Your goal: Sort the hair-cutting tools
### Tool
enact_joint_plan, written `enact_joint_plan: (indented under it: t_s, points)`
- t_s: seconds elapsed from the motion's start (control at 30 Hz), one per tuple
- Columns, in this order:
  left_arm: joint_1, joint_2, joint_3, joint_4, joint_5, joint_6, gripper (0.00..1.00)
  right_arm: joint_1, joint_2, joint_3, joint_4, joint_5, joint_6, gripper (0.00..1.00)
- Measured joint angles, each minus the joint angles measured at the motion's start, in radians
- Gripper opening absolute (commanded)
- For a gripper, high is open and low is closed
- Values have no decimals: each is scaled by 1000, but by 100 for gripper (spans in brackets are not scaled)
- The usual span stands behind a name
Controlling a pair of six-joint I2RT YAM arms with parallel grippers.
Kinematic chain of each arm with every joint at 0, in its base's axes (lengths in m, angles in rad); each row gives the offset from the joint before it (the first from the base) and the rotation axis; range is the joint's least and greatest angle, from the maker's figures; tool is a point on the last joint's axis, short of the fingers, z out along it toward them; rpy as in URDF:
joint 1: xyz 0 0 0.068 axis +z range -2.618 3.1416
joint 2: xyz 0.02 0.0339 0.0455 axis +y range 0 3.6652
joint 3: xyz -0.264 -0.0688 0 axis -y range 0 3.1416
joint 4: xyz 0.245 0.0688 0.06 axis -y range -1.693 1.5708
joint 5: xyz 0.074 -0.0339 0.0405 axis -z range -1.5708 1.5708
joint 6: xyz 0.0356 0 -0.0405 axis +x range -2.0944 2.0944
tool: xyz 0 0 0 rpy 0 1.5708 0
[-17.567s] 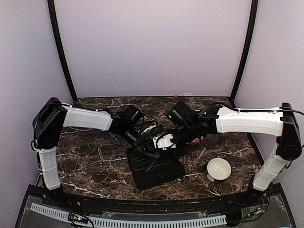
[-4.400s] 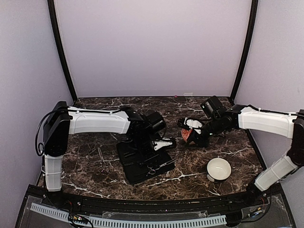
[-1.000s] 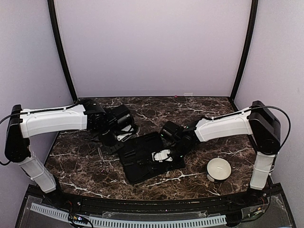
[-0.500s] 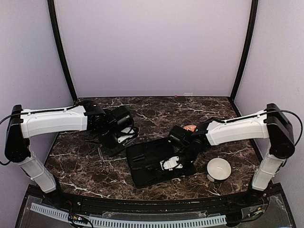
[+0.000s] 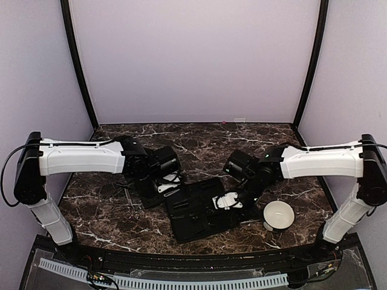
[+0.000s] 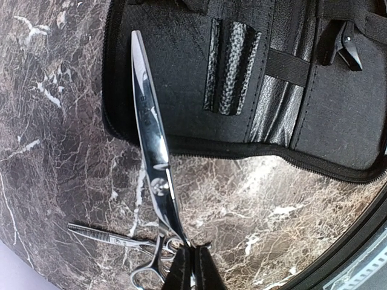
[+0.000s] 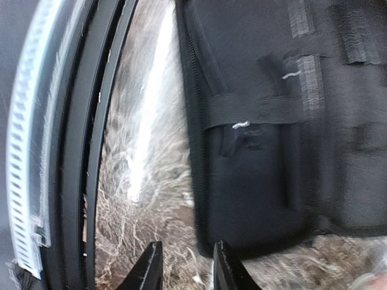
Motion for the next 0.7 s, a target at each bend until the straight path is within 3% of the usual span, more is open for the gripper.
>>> enact_joint_plan:
  t_s: [0.33,0.7]
  points:
    - [0,3,-12,60,-84,74,0,-294,-10,162,76,-179,154,31]
    - [0,3,-14,85,-125,131,0,-337,226,203,179,-156,284,29]
